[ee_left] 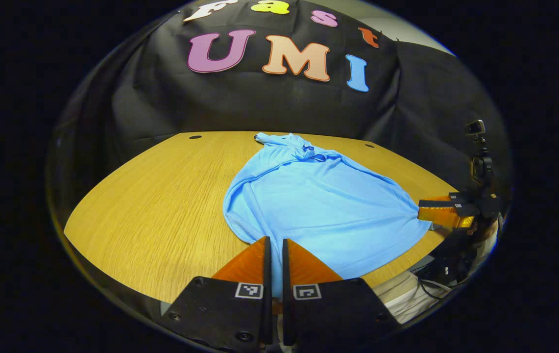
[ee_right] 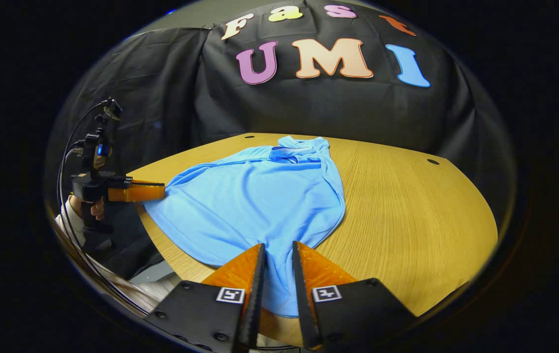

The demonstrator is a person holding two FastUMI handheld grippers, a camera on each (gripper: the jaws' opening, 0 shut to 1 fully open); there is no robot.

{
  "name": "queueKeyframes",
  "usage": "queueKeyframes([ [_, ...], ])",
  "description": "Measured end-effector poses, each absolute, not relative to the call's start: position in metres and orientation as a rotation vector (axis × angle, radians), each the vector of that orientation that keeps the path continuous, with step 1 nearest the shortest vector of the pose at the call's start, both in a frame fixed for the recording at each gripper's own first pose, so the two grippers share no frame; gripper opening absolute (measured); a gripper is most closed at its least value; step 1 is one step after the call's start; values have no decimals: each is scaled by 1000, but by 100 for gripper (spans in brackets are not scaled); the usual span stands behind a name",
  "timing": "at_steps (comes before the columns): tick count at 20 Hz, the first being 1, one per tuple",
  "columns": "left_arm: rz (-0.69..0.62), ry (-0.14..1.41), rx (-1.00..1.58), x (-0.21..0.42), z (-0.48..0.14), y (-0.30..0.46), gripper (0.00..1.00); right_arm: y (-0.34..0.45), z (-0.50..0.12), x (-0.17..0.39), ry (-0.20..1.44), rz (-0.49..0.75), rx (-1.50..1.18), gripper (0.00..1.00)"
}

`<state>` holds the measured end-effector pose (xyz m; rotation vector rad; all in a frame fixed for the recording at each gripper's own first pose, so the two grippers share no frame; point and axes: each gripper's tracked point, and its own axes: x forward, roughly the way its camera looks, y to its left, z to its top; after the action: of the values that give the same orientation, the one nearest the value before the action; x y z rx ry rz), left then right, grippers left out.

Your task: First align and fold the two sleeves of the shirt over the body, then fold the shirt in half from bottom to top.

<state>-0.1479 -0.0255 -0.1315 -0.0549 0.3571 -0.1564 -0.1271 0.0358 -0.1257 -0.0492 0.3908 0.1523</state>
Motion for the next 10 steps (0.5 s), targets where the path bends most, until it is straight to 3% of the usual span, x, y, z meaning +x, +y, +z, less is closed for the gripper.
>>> queueKeyframes([
  [2,-157,343,-48,-149,-131,-26,6,35,-128,-124,389,156,-33,14],
  [3,-160,328,-40,-148,-130,-27,6,36,-128,-125,384,155,-23,11],
  [9,-149,342,8,-142,-131,-32,4,39,-127,-126,400,151,23,12],
  [10,-152,342,9,-142,-130,-33,1,38,-127,-126,399,152,28,8],
])
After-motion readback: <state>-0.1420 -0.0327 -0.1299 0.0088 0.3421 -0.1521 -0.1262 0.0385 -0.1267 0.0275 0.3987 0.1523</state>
